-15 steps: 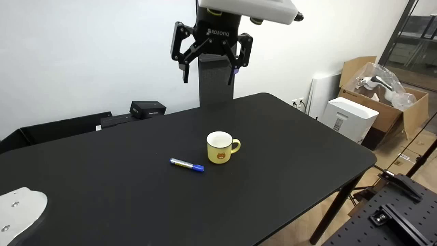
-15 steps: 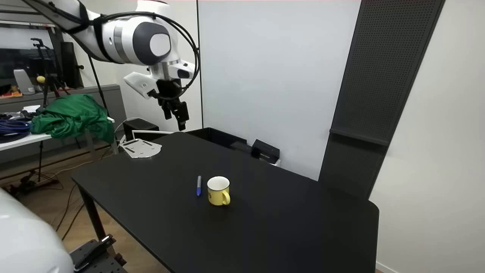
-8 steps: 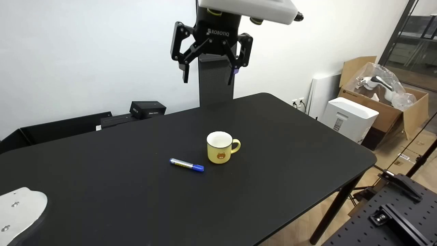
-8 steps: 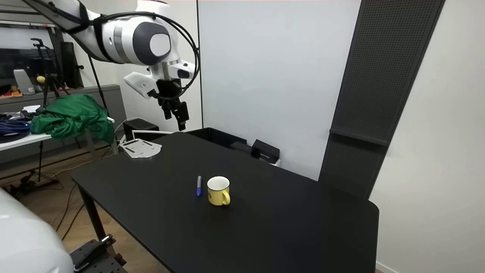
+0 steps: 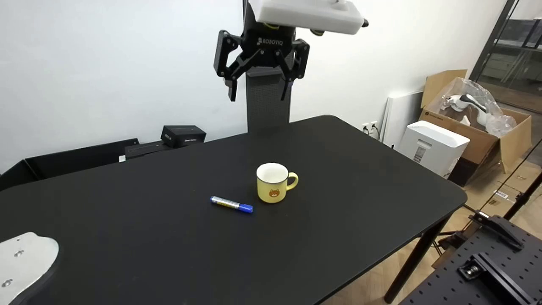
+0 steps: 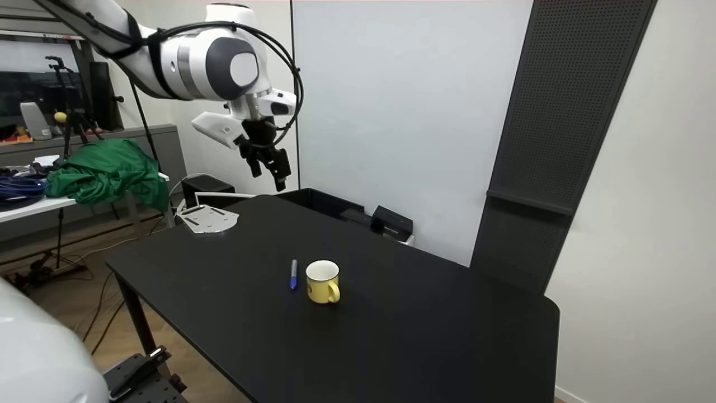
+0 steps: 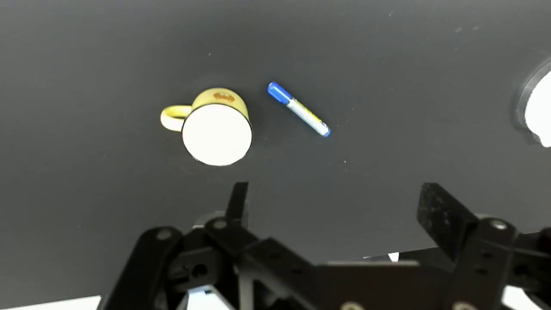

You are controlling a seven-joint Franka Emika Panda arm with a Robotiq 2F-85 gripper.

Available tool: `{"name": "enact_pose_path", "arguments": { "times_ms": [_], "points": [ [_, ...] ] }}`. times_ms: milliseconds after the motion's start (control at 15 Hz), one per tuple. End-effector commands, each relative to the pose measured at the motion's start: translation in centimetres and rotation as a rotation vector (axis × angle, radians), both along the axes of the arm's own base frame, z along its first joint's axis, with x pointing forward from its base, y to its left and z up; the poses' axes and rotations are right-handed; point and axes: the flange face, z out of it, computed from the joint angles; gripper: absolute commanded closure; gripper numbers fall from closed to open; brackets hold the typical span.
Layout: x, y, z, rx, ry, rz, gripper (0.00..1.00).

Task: Put the marker in the cup

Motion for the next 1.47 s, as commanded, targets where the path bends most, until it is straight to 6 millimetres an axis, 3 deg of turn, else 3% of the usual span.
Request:
{"name": "enact_pose_path", "arguments": {
  "times_ms": [0,333,600,800,1133,1400],
  "points": [
    [4.1,0.2,-0.6,-0.045,-0.075,0.188,0.00],
    [8.2,2.1,-4.4,-0.051,-0.056,0.478,0.00],
    [9.1,3.4,-8.4,-0.028,0.036,0.695,0.00],
    [9.3,3.0,-11.4,-0.052,0.116,0.736,0.00],
    [8.6,2.7,-12.3,-0.059,0.109,0.721,0.00],
    [8.4,4.0,-11.8,-0.182,0.011,0.776,0.00]
  ]
}}
